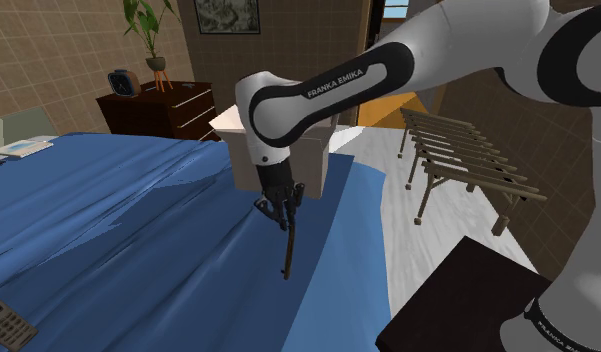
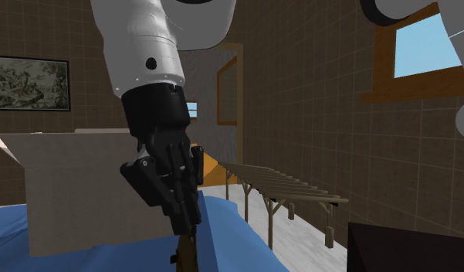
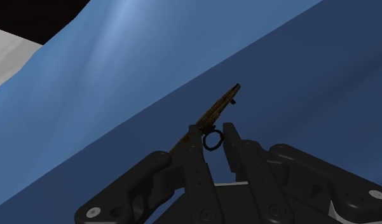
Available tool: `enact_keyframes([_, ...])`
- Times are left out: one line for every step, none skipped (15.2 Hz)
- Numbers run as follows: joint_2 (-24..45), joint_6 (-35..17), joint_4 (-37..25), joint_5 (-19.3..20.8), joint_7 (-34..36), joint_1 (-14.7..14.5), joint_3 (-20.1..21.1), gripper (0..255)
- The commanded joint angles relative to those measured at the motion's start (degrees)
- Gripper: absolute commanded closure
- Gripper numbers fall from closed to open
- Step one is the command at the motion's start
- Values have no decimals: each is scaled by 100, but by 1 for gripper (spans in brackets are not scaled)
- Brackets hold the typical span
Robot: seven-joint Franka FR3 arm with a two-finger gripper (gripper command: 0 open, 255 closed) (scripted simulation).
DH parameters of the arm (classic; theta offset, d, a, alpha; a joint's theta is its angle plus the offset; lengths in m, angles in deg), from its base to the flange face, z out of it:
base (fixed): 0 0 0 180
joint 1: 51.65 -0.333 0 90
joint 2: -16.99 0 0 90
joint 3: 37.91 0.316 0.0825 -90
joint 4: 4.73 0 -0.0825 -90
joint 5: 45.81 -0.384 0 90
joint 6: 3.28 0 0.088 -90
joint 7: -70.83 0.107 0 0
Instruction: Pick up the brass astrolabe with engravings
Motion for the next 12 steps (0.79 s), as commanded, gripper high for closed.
enact_keyframes([-47, 132, -86, -15, 8, 0, 10, 255])
enact_keyframes([-72, 198, -129, -22, 10, 1, 14, 255])
enact_keyframes([-95, 265, -173, -29, 13, 3, 18, 255])
enact_keyframes([-117, 332, -219, -36, 15, 4, 22, 255])
enact_keyframes([-139, 399, -267, -42, 18, 5, 25, 255])
enact_keyframes([-159, 467, -316, -48, 21, 6, 29, 255])
enact_keyframes([-178, 535, -366, -54, 24, 7, 32, 255])
enact_keyframes([-195, 604, -419, -60, 28, 7, 35, 255])
enact_keyframes([-212, 674, -472, -65, 31, 7, 39, 255])
enact_keyframes([-227, 744, -528, -70, 35, 7, 42, 255])
enact_keyframes([-230, 754, -535, -71, 36, 7, 42, 255])
enact_keyframes([-229, 754, -536, -71, 36, 7, 42, 255])
